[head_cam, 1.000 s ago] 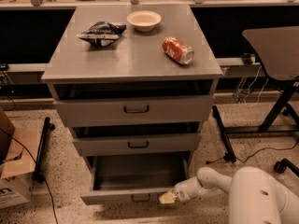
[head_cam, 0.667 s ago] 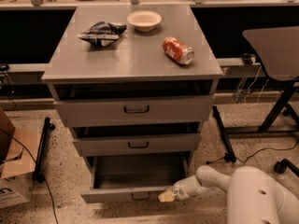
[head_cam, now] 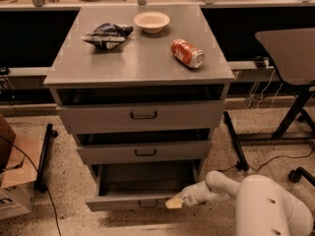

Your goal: Close bottom drawer

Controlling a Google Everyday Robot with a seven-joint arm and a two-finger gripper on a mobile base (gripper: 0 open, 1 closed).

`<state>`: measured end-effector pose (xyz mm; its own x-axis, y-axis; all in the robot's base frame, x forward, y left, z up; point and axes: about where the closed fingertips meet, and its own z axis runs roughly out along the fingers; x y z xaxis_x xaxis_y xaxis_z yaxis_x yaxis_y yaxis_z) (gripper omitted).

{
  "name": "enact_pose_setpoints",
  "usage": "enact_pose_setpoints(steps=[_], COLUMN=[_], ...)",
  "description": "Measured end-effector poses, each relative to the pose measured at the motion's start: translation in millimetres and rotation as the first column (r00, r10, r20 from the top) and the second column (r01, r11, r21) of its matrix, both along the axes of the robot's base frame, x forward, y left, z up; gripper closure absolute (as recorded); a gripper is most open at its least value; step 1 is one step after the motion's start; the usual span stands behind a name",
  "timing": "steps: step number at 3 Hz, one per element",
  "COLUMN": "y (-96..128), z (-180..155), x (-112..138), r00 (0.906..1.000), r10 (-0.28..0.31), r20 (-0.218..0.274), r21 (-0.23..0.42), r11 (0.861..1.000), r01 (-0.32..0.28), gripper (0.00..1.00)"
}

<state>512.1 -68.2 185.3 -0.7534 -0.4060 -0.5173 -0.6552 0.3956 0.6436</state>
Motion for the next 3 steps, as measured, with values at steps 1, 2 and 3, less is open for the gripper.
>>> enact_pose_setpoints(steps=[1,2,3], y=[2,10,10], z=[1,2,2], x=[4,25,25], r00=[1.0,0.9992,0.9992], r10=[0.002,0.012,0.012], r20=[0.008,0.039,0.039], r21=[0.005,0.024,0.024], r11=[1.0,1.0,1.0], r01=[-0.002,-0.013,-0.013], gripper=[1.0,1.0,1.0])
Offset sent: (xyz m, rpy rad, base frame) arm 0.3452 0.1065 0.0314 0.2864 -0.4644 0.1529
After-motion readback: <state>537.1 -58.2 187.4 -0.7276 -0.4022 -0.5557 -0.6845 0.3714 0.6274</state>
